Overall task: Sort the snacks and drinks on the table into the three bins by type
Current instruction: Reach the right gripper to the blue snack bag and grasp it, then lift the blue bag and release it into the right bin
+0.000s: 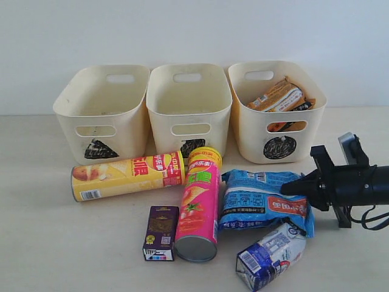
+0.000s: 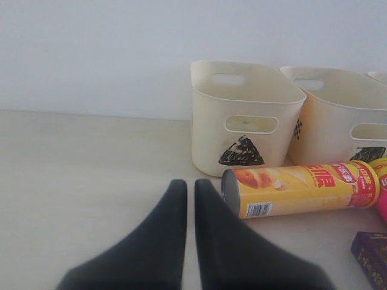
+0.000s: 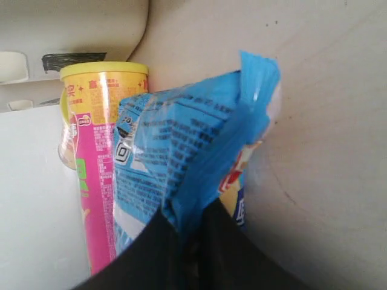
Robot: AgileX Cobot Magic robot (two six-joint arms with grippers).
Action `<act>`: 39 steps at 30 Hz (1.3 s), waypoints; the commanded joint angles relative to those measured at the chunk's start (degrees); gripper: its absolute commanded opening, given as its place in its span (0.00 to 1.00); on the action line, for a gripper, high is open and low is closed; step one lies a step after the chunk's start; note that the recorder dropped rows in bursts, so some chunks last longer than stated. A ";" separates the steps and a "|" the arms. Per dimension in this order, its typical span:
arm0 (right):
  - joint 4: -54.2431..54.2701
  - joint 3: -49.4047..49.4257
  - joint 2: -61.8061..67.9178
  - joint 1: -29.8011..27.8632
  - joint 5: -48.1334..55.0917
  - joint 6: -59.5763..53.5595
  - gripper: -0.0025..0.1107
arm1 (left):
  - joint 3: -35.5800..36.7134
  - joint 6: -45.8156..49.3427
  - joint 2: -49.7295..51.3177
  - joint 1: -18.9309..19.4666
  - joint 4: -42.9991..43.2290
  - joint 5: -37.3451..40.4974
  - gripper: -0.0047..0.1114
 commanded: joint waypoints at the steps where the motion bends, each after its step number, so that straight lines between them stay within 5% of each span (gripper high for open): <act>1: -1.95 0.54 -0.09 -1.64 -5.03 -1.15 0.02 | -0.28 -0.50 -0.24 0.03 -0.38 -0.34 0.07; 31: -1.76 -0.08 -28.17 -1.75 0.71 2.64 0.02 | -0.28 -0.50 -0.24 0.03 -0.38 -0.34 0.07; 35: -2.15 -8.49 -34.57 -1.75 -0.40 6.13 0.02 | -0.28 -0.50 -0.24 0.03 -0.38 -0.34 0.07; 39: -11.55 -21.11 -34.26 -1.65 -11.85 14.04 0.02 | -0.28 -0.50 -0.24 0.03 -0.38 -0.34 0.07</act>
